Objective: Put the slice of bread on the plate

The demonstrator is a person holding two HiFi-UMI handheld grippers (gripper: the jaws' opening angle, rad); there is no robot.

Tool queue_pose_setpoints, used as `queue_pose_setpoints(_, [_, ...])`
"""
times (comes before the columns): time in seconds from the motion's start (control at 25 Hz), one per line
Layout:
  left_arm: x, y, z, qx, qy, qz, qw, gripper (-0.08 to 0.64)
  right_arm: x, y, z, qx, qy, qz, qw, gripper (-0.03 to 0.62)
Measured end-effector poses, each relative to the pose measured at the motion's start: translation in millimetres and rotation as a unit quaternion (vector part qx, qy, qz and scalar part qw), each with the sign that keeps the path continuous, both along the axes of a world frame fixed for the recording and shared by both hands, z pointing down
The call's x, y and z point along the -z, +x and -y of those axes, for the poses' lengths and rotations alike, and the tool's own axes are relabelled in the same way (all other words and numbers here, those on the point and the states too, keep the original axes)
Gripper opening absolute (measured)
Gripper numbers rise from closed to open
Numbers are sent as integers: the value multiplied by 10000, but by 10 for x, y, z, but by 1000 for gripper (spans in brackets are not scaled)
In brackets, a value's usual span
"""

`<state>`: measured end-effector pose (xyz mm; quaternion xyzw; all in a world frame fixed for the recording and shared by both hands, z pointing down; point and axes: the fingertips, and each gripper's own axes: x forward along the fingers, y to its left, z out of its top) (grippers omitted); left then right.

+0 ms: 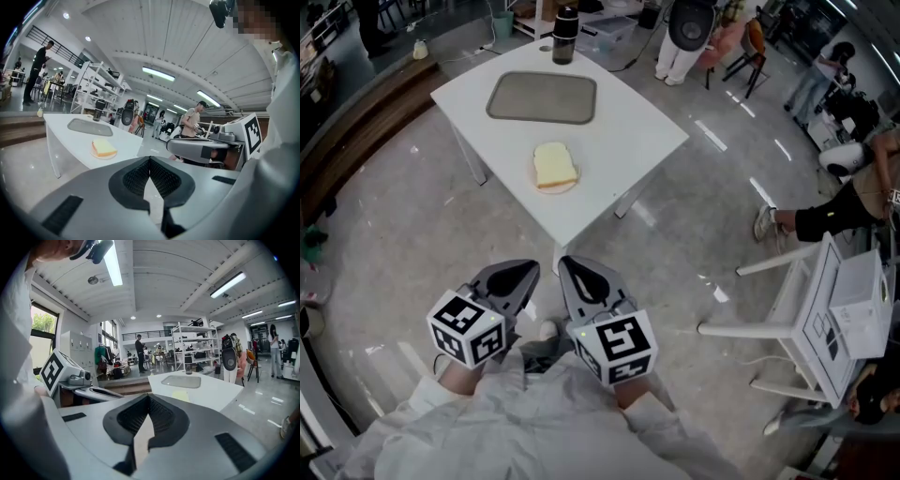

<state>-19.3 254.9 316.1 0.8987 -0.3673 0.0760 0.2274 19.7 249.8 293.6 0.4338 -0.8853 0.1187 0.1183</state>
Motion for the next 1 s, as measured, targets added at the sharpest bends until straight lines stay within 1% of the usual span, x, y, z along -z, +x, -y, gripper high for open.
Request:
queue_pose_setpoints(0.16, [-22, 10, 240, -14, 60, 53, 10000, 9, -75, 81, 189, -59, -89, -26, 9999, 14])
queue_pose_setpoints(0.32, [-94, 16, 522, 156, -6, 7, 9999, 9, -120, 121, 452, 1, -109, -5, 9999, 14])
queue_pose_setpoints(0.52, [-170, 49, 998, 367, -123, -144, 9991, 9, -249, 178, 948, 186, -200, -99, 9996, 14])
queue_pose_setpoints(0.72, [-164, 66, 1467, 570, -126, -122, 9982, 9, -240, 221, 1468, 382, -214, -143, 9989, 14])
queue_pose_setpoints(0.88, [-207, 38, 1816, 812, -238, -182, 9962, 9, -211, 226, 1844, 572, -210, -196, 9980, 14])
queue_pose_setpoints(1.0, [-271, 78, 2016, 915, -365, -228, 9949, 9, -255, 280, 2055, 687, -254, -240, 9970, 14])
